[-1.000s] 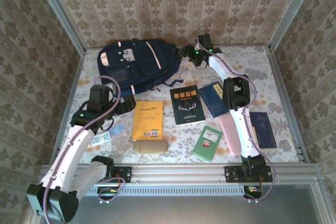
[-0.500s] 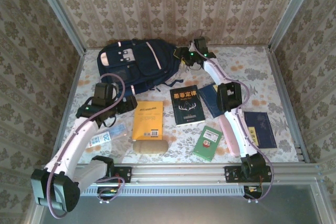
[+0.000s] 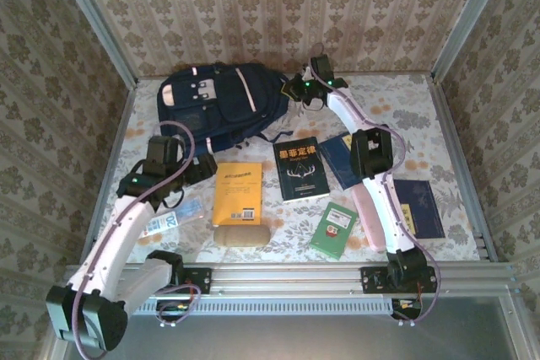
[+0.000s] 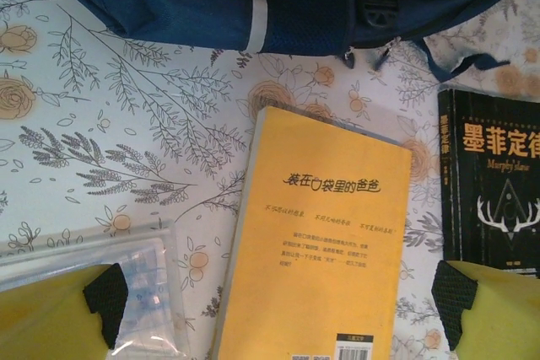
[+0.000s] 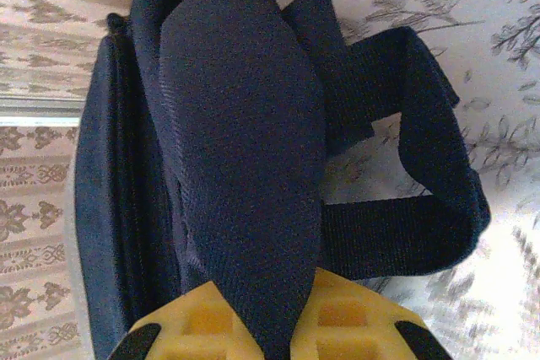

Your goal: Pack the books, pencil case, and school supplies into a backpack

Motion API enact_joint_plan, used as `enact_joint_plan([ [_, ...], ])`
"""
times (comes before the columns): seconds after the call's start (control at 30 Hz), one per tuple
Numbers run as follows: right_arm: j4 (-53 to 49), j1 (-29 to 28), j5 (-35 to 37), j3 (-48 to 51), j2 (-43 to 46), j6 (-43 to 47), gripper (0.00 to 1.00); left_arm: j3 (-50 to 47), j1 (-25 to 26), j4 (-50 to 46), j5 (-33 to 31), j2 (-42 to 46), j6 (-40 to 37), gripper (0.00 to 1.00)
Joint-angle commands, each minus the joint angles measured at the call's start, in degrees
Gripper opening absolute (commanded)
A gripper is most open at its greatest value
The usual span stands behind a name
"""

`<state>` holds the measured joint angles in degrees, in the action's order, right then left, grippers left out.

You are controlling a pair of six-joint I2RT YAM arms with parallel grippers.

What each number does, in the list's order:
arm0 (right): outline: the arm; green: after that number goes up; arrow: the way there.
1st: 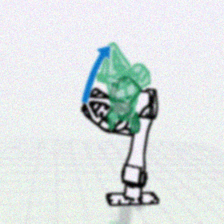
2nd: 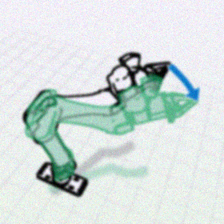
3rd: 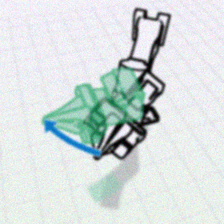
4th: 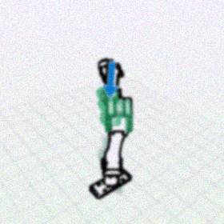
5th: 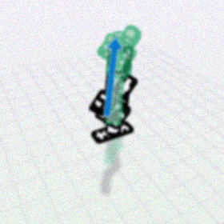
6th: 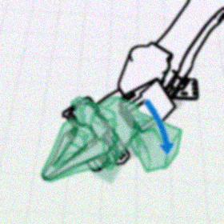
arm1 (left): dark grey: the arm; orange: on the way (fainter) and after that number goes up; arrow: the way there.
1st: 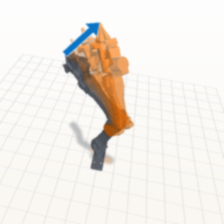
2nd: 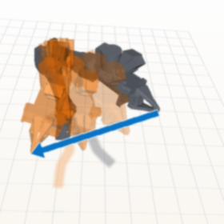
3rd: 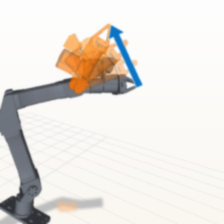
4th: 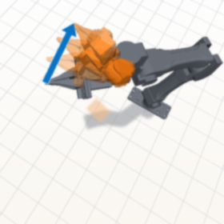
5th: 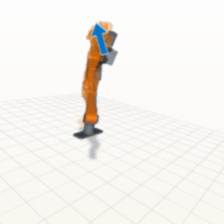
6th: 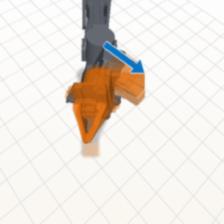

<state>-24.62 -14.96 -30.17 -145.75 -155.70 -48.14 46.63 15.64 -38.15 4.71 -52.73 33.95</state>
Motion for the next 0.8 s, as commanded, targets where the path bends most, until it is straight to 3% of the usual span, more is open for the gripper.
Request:
enact_joint_plan([
  [0.0, -2.71, -1.55, 1.31, 3.6, 14.55, 1.42, 0.0, 1.44, -0.43, -2.61, 0.68, 2.77, 3.19, 0.96],
  [0.2, -0.31, -2.48, 5.37, 16.72, 30.48, -1.91, 0.0, 0.49, -0.51, -4.47, -0.61, 5.1, 7.75, 0.97],
  [0.37, 5.22, -3.03, 12.29, 35.25, 46.18, -6.2, 0.0, -3.32, -0.57, 1.98, -0.21, 2.51, 11.55, 0.94],
  [0.57, 13.9, -5.16, 22.18, 60.94, 65.37, -10.79, 0.0, -4.91, 0.38, 12.76, 3.54, -9.38, 15.63, 0.83],
  [0.77, 8.16, -12.16, 34.07, 71.73, 78.67, -1.62, 0.0, -0.37, 7.95, 14.02, -0.74, -18.57, 16.32, 0.81],
])
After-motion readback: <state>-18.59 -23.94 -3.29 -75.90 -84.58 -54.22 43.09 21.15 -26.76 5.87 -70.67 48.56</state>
